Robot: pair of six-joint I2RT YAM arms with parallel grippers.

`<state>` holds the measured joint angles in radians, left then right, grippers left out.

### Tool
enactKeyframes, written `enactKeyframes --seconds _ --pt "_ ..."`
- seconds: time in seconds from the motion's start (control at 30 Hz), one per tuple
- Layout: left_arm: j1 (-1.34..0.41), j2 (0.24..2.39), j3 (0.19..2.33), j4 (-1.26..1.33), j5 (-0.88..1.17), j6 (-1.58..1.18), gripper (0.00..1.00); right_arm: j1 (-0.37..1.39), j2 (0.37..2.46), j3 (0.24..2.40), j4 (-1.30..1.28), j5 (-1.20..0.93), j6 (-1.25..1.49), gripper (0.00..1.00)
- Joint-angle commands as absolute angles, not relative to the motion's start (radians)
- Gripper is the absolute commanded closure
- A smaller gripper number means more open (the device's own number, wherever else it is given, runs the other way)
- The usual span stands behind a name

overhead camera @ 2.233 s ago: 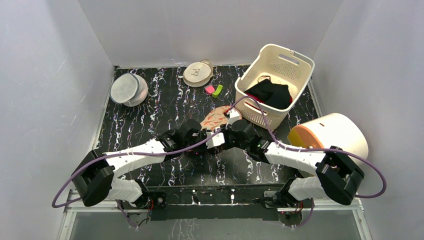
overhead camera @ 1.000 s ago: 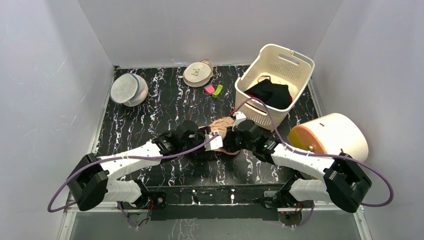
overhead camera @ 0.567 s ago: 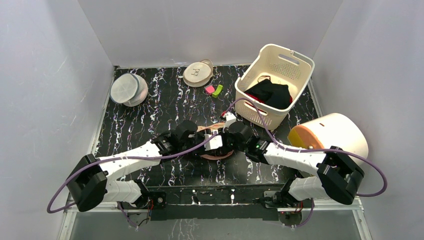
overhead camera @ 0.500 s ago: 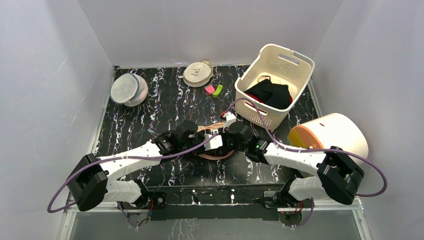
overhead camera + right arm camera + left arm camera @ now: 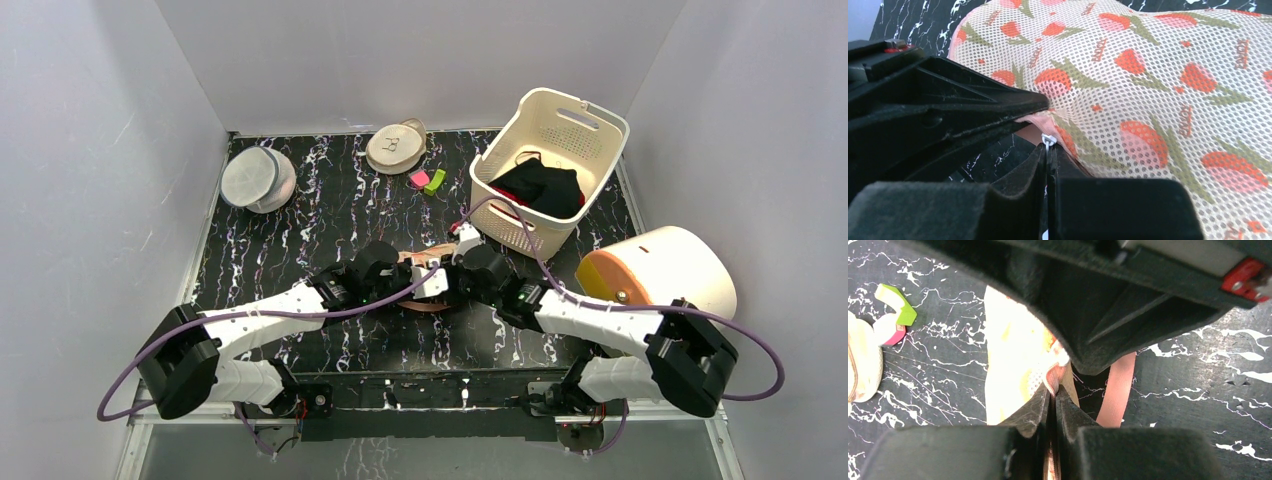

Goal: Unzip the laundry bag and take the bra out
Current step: Unzip the laundry bag at the center of the board.

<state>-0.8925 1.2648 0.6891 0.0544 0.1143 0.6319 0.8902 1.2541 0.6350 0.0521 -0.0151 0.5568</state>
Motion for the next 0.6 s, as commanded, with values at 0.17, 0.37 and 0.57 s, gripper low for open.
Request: enactKeyframes --seconds 0.17,0.37,0.57 --pt "-0.886 1.259 0.689 0.036 0.006 0.659 1.0 0.85 1.083 0.566 -0.013 0.14 0.544 1.0" --pt "-0.875 1.25 0.678 0.02 0.012 0.699 1.0 0.668 0.996 0.512 -0.084 0.069 0.512 1.0" --pt "-0.873 1.232 0.668 0.026 0.049 0.71 0.92 0.663 1.015 0.577 -0.148 0.005 0.466 1.0"
